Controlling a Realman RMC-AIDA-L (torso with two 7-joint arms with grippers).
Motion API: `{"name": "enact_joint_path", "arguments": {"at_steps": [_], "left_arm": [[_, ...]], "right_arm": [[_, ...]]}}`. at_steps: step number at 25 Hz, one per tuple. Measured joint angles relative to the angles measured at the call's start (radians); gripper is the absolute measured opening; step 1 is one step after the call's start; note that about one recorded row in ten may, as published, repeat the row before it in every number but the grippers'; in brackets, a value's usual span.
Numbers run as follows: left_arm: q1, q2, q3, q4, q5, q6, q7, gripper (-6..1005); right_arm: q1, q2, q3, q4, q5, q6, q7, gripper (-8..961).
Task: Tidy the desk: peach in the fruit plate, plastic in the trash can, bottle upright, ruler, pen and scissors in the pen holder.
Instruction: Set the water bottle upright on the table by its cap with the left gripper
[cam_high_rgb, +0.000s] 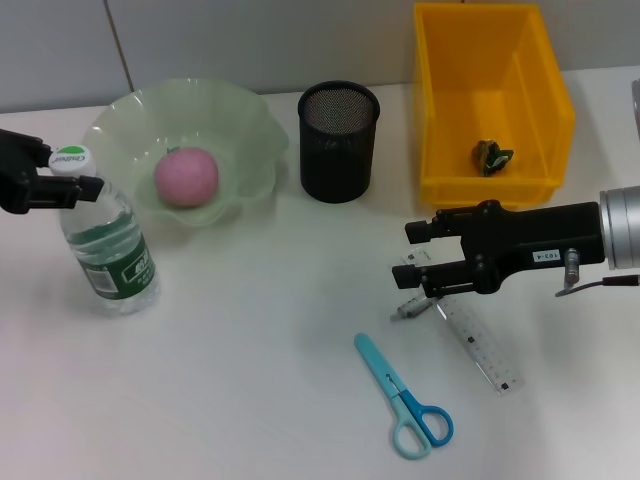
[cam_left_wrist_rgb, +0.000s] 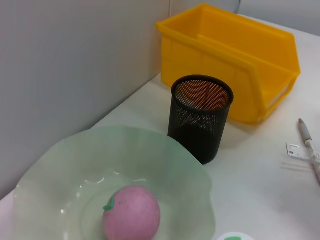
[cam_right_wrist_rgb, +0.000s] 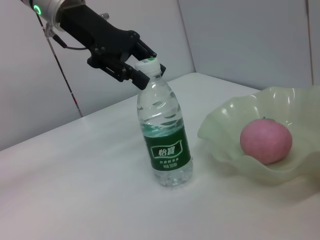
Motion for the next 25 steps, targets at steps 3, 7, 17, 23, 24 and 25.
{"name": "enact_joint_path", "arguments": {"at_steps": [3,7,17,23,24,25], "left_arm": [[-0.001,0.000,-0.006,0.001,-0.002,0.001,0.001,471],[-0.001,0.000,-0.008,0.003,-0.003,0.002,0.003,476],[0.008,0.002,-0.017,0.015,-0.005,-0.006,0.009,490],[0.009,0.000,-0.023,0.016,-0.005,-0.015,0.012,498],[0.009,0.000,-0.023,0.016,-0.005,-0.017,0.013,499],[0.010,-0.001,-0.023,0.016,-0.005,-0.019,0.014,501]], "right_arm": [[0.000,0.000,0.000,0.000,0.000,0.000,0.000,721],[-0.001,0.000,-0.002,0.001,0.000,0.000,0.000,720],[-0.008,0.001,-0.002,0.001,0.000,0.000,0.000,719],[-0.008,0.001,-0.002,0.001,0.000,-0.001,0.001,720],[-0.008,0.001,-0.001,0.001,0.000,-0.002,0.001,720],[-0.007,0.002,-0.001,0.000,0.000,-0.002,0.001,721]]}}
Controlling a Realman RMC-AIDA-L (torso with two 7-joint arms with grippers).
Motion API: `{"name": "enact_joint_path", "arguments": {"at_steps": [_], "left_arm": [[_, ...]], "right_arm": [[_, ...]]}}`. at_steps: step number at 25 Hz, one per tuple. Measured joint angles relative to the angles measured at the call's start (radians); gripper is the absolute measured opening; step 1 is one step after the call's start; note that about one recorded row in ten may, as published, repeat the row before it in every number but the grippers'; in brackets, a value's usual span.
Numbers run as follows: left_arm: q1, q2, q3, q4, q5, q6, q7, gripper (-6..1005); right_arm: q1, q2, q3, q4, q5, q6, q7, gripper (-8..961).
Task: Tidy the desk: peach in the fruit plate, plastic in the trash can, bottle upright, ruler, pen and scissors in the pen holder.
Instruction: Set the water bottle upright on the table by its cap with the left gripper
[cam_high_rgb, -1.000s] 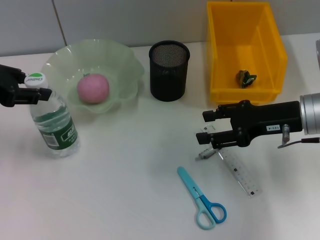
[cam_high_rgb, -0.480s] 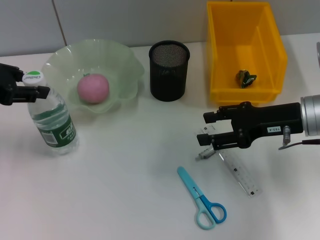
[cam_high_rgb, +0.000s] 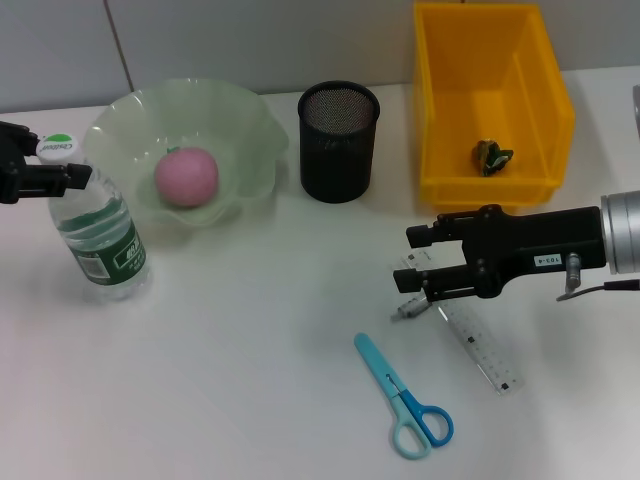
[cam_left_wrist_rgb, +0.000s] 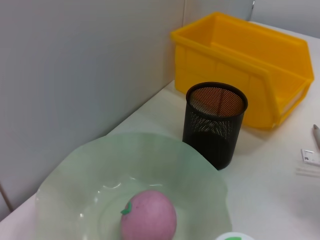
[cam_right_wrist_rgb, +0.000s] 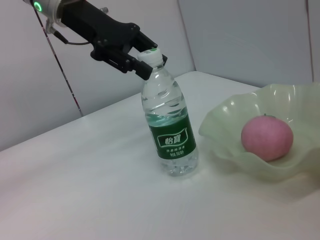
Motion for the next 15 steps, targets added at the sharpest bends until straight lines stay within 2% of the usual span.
{"name": "enact_joint_path", "arguments": {"at_steps": [15], "left_arm": [[0.002,-0.010,0.002,-0.006,0.002,-0.019,0.010,521]], "right_arm": [[0.004,0.000,-0.002,0.000,0.000,0.001,0.002,720]]}}
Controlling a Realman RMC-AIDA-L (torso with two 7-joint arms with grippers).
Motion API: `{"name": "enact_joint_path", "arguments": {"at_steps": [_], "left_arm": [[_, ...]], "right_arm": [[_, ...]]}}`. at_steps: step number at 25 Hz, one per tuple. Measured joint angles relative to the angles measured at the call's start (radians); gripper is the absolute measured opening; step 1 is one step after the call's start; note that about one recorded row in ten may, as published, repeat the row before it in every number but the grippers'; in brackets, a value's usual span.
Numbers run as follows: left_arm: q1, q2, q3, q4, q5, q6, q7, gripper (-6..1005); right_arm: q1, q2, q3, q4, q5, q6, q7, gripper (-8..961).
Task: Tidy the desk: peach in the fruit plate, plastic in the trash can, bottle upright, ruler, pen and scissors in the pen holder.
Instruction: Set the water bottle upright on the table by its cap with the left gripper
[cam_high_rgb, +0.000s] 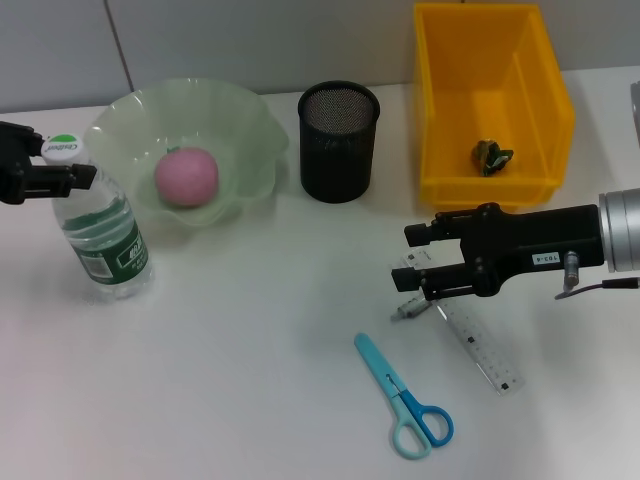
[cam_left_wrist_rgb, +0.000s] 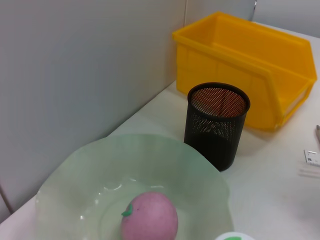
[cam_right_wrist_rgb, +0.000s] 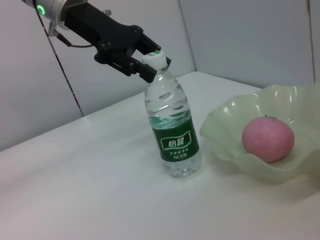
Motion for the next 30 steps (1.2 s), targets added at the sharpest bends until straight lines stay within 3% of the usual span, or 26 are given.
{"name": "enact_joint_path", "arguments": {"at_steps": [30], "left_arm": [[-0.004,0.002,0.008,-0.007,0.006,-0.014,-0.001,562]], "right_arm": [[0.002,0.000,0.003,0.008,0.000,0.001,0.002,719]]}}
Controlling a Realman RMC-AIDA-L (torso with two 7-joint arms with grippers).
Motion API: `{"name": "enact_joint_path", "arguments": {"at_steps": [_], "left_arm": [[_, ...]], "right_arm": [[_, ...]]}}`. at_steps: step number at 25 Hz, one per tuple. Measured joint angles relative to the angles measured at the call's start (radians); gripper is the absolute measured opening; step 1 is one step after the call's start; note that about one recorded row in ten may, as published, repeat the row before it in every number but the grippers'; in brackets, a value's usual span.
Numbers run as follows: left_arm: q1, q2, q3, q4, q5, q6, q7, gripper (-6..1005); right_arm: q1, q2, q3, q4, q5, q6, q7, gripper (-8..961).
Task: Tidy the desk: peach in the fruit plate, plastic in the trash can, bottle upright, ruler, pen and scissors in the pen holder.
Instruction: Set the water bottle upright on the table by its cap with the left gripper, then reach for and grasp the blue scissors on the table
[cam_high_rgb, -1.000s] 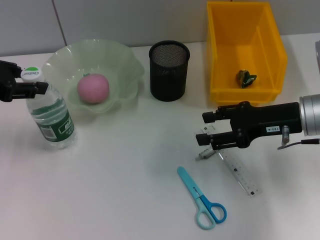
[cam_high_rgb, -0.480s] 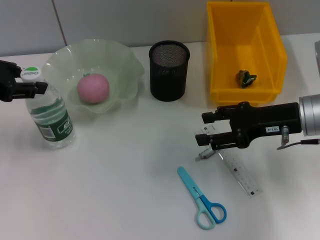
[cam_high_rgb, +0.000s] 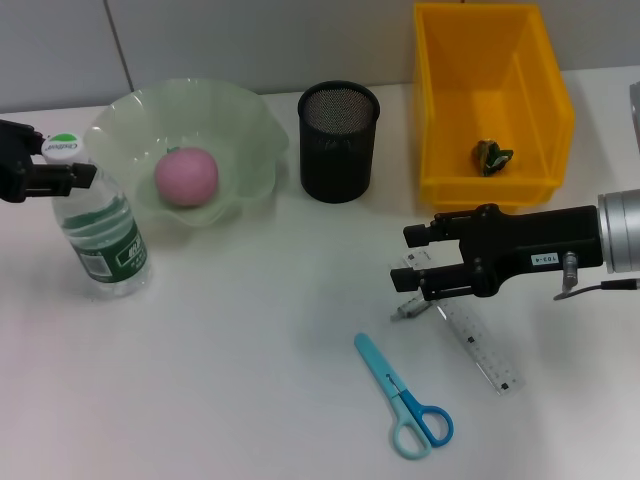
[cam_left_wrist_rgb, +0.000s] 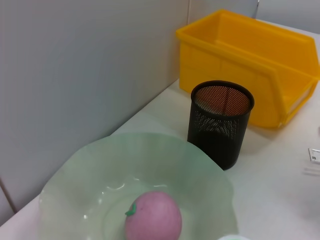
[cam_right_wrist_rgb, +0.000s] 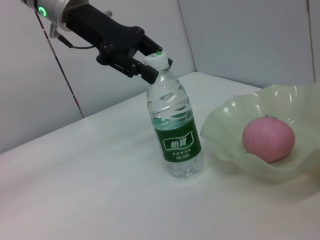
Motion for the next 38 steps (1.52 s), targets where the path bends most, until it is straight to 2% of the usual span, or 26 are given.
{"name": "enact_joint_path", "arguments": {"at_steps": [11,19,22,28,33,38], "left_arm": [[-0.002,0.000,-0.004,0.000,-0.001,0.000,0.000,577],[0.002,0.000,-0.004,0.005,-0.006,0.007,-0.002,852],[0.004,-0.002,-0.008,0.009,-0.019,0.010,0.001,851],[0.012,0.014,-0.042,-0.002,-0.171,0.047,0.002,852],[0.018,0.027,-0.087,-0.084,-0.341,0.121,0.007,852],[0.023,0.016,-0.079,-0.174,-0.418,0.178,0.038,851]], "right_arm": [[0.000,0.000,0.002,0.001,0.000,0.000,0.000,721],[0.000,0.000,0.002,0.001,0.000,-0.002,0.002,720],[0.000,0.000,0.003,0.001,0.000,-0.003,0.002,720],[-0.001,0.000,0.004,0.001,0.000,-0.008,0.003,720],[-0.004,0.001,0.003,0.002,0.000,-0.010,0.003,719],[-0.003,0.001,0.004,-0.001,0.000,-0.014,0.006,719]]}}
